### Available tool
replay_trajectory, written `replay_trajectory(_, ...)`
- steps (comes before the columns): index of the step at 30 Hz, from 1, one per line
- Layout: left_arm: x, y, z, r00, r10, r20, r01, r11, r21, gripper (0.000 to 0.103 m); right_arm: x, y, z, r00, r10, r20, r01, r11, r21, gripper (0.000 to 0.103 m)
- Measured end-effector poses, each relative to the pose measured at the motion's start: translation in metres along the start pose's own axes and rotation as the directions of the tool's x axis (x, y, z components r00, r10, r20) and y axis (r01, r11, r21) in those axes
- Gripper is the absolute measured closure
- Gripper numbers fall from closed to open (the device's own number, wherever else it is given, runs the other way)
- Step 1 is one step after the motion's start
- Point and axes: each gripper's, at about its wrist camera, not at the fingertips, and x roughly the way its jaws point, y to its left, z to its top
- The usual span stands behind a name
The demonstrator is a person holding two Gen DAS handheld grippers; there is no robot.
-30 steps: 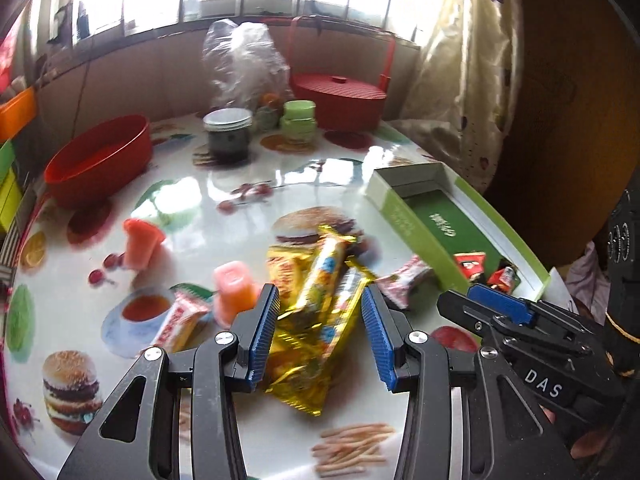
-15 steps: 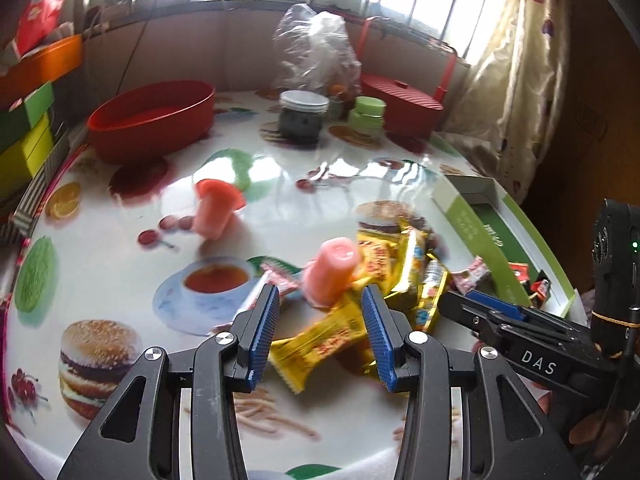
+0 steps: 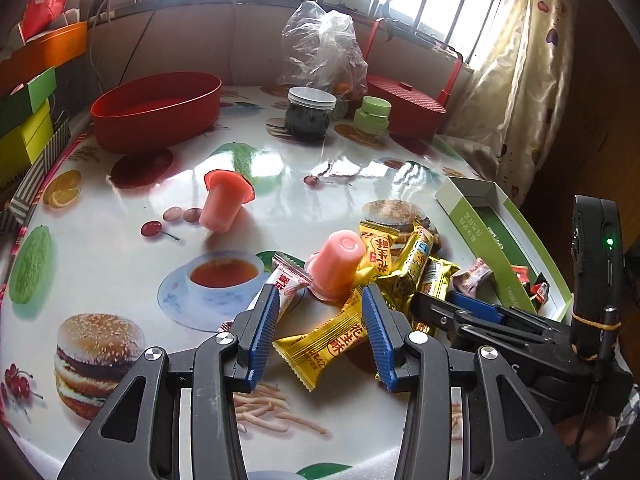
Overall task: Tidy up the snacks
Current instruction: 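Grasp a long gold wafer bar with the right tool and lift it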
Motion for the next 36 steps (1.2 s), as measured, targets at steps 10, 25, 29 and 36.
replay_trajectory(10, 0.007, -0.009, 0.003, 0.999, -0.032, -0.021, 0.032, 0.999, 0.026, 0.059, -0.01, -0.004, -0.006, 0.998, -0.049, 0.026, 0.05, 0.999, -0.022, 0.074)
replay_trajectory(25, 0.037, -0.054, 0.022, 0.986, -0.139, -0.093, 0.148, 0.985, 0.093, 0.059, -0.034, -0.023, -0.011, 0.997, -0.028, 0.068, 0.028, 1.0, 0.0, 0.095)
replay_trajectory(29, 0.045, -0.066, 0.026, 0.984, -0.142, -0.103, 0.155, 0.98, 0.124, 0.059, -0.036, -0.027, -0.012, 0.998, -0.019, 0.062, 0.018, 1.0, 0.006, 0.095)
replay_trajectory(36, 0.054, -0.066, 0.029, 0.985, -0.129, -0.117, 0.142, 0.983, 0.112, 0.059, -0.029, -0.018, -0.016, 0.999, 0.015, 0.028, -0.013, 0.999, -0.044, 0.081)
